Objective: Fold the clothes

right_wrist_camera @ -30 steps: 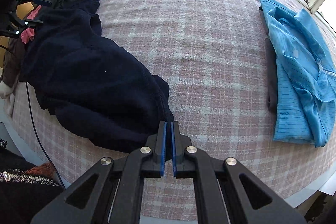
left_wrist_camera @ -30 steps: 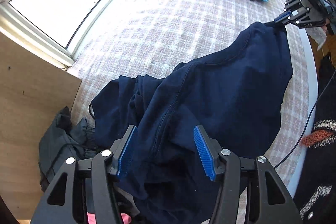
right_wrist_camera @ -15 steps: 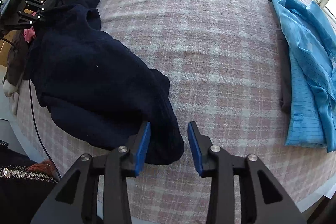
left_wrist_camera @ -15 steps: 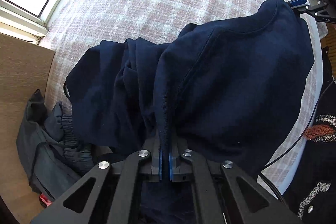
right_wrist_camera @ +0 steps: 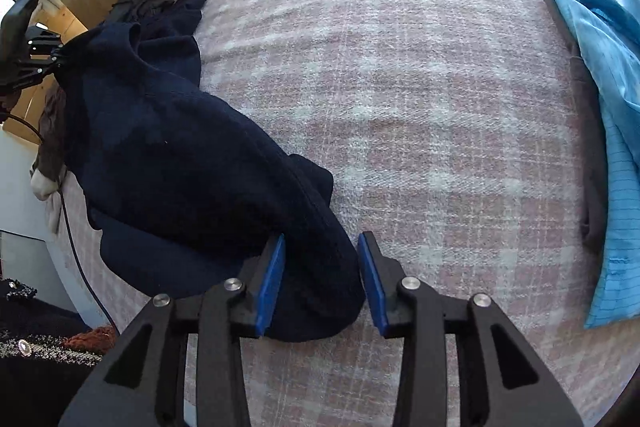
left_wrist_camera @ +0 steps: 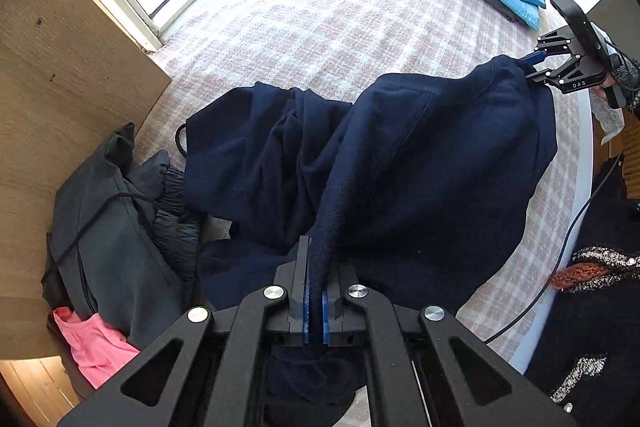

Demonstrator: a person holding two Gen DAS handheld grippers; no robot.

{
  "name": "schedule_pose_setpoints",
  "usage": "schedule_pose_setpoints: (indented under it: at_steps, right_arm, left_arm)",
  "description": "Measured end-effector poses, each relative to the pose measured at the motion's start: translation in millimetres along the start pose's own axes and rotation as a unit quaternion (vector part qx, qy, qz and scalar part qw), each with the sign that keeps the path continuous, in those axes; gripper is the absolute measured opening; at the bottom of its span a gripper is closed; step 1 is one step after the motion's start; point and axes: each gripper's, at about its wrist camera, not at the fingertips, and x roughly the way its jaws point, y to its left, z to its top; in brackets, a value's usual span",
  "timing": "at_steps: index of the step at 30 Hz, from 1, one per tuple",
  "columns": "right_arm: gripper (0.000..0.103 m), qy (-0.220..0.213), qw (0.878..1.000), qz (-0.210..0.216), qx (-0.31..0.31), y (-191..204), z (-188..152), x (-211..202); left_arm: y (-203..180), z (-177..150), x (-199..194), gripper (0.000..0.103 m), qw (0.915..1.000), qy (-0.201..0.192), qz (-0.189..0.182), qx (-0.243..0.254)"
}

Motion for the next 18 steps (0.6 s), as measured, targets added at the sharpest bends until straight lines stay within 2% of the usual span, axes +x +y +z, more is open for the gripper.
schedule_pose_setpoints:
  at_steps: [1,3,6,7,10,12,14,18]
  right_arm:
    - [0.006,0.001,1.0,0.005,0.007,-1,0,-2]
    - [0.005,-0.009,1.0,-0.009,0.009,5,1,-13]
    - [0.005,-0.078,0.996,-0.038,-0.024,27,16,-64]
    - [0.005,-0.101,0.993,-0.048,-0.035,35,21,-81]
    - [0.004,-0.194,0.975,-0.082,-0.07,64,48,-156]
    - [0.004,-0.258,0.955,-0.11,-0.097,89,72,-212]
    - [0.004,-0.315,0.93,-0.139,-0.127,117,94,-268]
    - [0.004,-0.404,0.882,-0.179,-0.165,173,113,-375]
  left_arm:
    - [0,1,4,0.003,1.0,0.0,0.005,0.002]
    - [-1,2,7,0.003,0.9999,-0.003,0.017,-0.001]
    - [4,1,-8,0.003,0.9985,-0.033,0.028,-0.035]
    - [5,0,-19,0.003,0.997,-0.048,0.042,-0.044]
    - [4,-2,-67,0.003,0.9888,-0.097,0.094,-0.063]
    - [2,-2,-112,0.003,0.9794,-0.133,0.135,-0.07]
    - [1,-2,-168,0.003,0.9654,-0.171,0.18,-0.081]
    - [-3,-5,-286,0.003,0.927,-0.244,0.262,-0.111]
